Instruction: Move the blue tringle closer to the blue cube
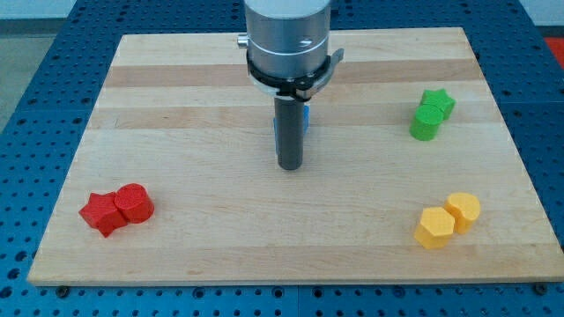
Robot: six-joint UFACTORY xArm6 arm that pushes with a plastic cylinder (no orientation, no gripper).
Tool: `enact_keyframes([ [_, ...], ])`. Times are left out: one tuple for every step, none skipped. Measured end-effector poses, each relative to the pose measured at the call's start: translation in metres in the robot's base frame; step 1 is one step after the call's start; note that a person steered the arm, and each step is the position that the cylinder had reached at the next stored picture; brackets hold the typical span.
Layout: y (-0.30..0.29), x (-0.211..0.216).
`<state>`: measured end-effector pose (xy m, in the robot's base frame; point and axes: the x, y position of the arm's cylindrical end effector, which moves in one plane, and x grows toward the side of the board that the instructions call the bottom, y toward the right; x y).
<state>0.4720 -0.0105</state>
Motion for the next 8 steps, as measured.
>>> enact_keyframes([
  [-0.002,-0.002],
  [-0.002,-0.013],
  [-0.002,-0.028],
  [-0.002,-0.038],
  [-0.002,-0.038],
  [-0.002,-0.038],
  [0.000,-0.030],
  [0.024,-0.012],
])
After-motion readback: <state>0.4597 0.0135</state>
